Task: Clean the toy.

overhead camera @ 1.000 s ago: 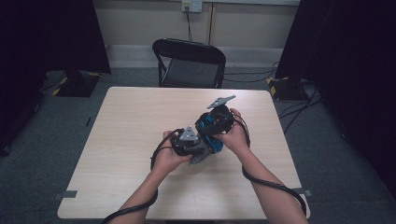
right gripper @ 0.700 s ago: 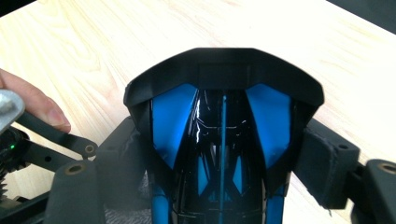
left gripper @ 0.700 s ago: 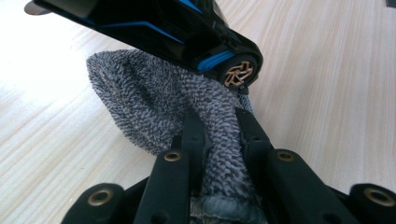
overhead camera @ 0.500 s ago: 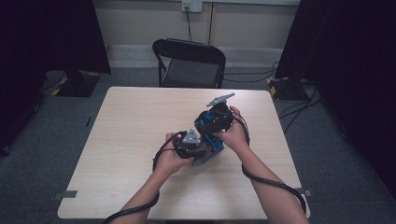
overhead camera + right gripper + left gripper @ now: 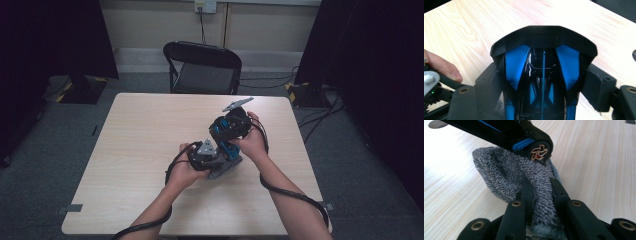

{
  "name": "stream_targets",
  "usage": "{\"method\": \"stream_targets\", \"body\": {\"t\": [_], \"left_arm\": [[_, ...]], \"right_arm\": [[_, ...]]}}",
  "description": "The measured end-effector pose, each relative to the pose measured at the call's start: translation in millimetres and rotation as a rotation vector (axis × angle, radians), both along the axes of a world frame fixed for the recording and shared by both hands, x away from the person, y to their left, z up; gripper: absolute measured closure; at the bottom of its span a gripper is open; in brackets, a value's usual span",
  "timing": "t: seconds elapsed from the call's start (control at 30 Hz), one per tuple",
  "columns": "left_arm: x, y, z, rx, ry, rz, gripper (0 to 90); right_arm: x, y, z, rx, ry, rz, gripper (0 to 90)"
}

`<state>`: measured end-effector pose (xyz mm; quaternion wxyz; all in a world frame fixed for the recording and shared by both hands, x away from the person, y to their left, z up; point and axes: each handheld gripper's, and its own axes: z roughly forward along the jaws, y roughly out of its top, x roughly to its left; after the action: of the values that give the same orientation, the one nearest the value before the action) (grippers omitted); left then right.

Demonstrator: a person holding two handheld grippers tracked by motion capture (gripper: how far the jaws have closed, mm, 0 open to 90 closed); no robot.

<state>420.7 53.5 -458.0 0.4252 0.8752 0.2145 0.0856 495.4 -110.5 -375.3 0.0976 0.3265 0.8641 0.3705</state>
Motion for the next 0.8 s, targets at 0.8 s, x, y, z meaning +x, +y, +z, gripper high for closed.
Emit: {"method": "stream_targets", "body": {"t": [0.8], "left_arm": [[-9.1, -12.2, -4.1, -0.003, 0.018, -0.069, 76.7]], "right_arm": [[7.4, -19.4, 7.1, 0.017, -0.014, -0.055, 25.7]]}}
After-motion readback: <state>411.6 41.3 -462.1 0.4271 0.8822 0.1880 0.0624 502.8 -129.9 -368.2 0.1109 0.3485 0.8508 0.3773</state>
